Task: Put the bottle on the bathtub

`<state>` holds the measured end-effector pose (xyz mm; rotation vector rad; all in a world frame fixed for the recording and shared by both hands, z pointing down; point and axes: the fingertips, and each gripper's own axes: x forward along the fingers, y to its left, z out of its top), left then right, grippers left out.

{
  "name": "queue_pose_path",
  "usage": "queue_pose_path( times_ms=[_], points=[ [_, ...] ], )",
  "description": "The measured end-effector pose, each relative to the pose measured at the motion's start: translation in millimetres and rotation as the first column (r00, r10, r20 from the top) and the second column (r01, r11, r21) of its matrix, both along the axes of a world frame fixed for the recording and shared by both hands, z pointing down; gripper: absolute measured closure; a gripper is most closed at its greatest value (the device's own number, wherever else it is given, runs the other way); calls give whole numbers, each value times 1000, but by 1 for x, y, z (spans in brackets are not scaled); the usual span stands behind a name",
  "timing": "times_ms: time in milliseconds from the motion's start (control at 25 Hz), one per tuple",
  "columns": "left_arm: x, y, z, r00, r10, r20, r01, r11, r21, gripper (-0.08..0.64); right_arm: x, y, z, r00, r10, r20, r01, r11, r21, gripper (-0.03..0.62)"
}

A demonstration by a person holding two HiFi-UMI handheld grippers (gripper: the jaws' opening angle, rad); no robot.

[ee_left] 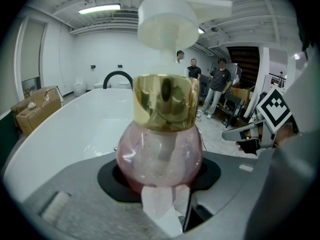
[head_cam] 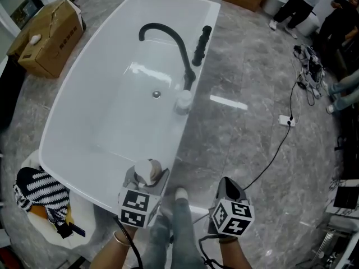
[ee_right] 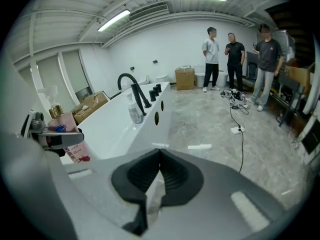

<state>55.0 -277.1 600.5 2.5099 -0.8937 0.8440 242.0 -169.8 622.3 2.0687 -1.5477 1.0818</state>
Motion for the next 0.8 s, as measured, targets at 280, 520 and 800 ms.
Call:
queue_pose_path(
  times_ms=[280,520,800],
  points=[
    [12,-6,9,1000,8,18,-8,1000,-3,333,11,6,6,1000,18,6,-18,1000,-14,590],
    [16,-10,17,999,13,35,-13,1000,2,333,16,11,13,999,31,9,-31,999,-28,591],
    [18,-9,25,999,14,44,-14,1000,-3,333,18,13,16,999,32,10,-32,999,-33,591]
  ],
)
